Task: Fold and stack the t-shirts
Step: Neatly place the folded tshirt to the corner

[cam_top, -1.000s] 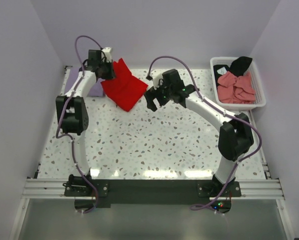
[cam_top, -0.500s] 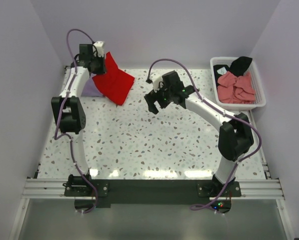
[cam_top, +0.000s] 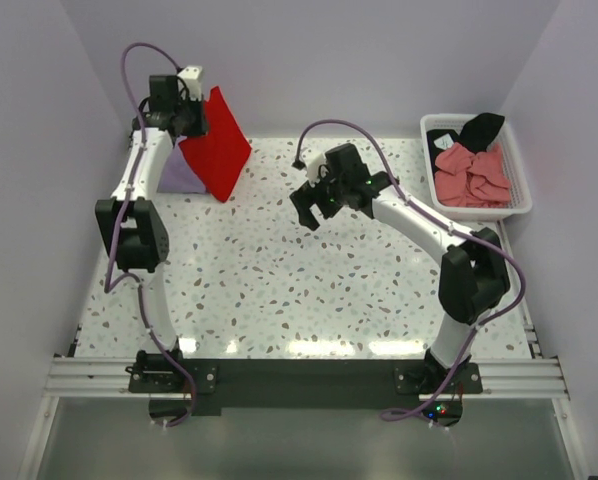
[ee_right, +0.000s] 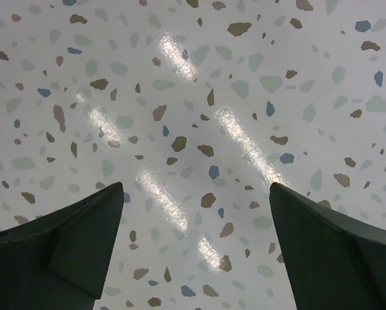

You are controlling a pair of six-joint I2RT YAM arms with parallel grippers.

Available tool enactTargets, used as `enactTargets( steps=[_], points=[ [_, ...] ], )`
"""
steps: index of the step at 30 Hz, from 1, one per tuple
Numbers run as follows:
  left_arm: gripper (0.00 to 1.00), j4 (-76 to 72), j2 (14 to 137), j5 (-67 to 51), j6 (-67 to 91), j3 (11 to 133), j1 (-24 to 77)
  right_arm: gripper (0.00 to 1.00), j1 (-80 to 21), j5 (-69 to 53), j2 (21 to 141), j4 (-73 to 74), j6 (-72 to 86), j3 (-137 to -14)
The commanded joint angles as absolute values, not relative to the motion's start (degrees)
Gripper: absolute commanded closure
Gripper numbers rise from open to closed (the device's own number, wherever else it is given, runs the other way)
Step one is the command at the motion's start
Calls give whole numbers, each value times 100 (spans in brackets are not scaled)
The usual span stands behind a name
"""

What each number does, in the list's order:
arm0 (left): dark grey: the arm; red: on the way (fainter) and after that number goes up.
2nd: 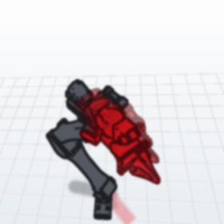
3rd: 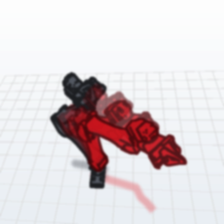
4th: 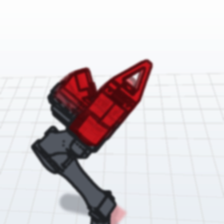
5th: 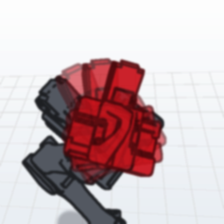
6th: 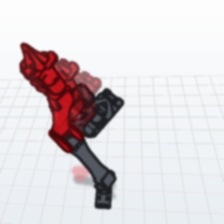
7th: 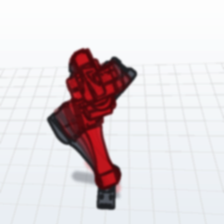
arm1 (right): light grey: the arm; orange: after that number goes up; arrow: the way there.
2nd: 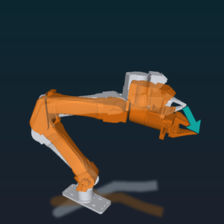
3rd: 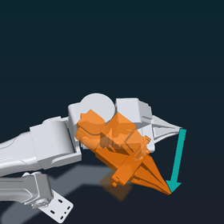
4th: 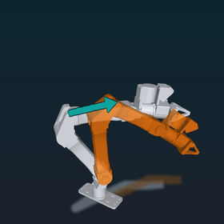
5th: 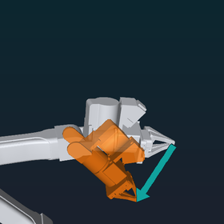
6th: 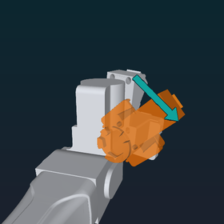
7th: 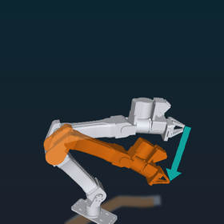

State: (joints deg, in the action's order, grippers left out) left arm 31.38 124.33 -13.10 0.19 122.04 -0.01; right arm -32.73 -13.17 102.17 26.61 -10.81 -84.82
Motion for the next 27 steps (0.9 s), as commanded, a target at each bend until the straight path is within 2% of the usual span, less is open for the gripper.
enactTargets(
  steps=[1, 27],
  points=[
    [100, 2988, 12006, -1274, 113, 12472, -149, 1, -3278, -1380, 9853, 2690, -1187, -8455],
    [100, 2795, 11795, -1424, 150, 12490, -343, 1, -3287, -1318, 9940, 2637, -1222, -8376]
  ],
)
